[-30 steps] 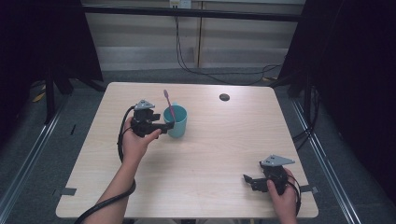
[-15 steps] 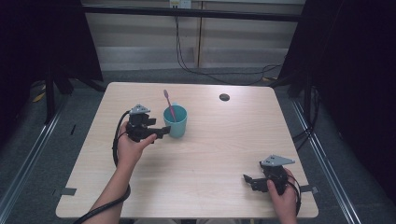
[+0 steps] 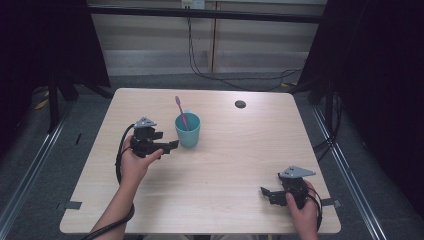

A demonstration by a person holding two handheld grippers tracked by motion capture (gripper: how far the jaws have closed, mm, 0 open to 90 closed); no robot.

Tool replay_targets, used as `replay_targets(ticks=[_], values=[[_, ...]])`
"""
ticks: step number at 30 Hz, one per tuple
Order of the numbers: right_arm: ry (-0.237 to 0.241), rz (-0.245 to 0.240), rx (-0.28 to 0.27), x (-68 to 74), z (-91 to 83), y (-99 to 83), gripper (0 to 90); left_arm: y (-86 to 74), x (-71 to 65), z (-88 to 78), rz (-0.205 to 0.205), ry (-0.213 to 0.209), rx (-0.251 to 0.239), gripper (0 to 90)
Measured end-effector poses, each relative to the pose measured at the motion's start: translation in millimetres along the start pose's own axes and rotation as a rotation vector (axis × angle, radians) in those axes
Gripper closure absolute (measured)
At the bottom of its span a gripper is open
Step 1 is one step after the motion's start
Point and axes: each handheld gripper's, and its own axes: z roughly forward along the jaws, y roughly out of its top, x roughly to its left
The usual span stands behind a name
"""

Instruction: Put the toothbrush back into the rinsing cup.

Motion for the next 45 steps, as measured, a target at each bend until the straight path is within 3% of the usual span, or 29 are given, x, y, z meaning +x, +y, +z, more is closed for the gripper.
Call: replay_targets(ticks=[26,45], values=[[0.0,0.002,0.0,0.1,0.0,0.0,11.9,-42.5,9.0,4.9,-0.046,0.018,0.051,23.0],[0.001,0.002,-0.001,-0.1,0.0,0.0,12.0,-64.5,4.6,15.8,-0.013,0.043,0.104,23.0]])
